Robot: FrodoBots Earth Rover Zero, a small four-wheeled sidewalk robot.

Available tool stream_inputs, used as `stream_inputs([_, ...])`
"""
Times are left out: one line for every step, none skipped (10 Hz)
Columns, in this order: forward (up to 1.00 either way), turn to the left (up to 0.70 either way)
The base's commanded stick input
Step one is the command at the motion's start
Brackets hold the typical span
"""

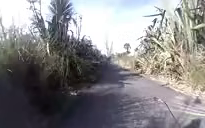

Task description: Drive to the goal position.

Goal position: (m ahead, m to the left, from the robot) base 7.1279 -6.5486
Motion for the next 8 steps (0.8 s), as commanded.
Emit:
stream_inputs([0.45, -0.27])
stream_inputs([0.45, -0.27])
stream_inputs([0.45, -0.27])
stream_inputs([0.45, -0.27])
stream_inputs([0.45, -0.27])
stream_inputs([0.45, -0.27])
stream_inputs([0.45, -0.27])
stream_inputs([0.45, -0.27])
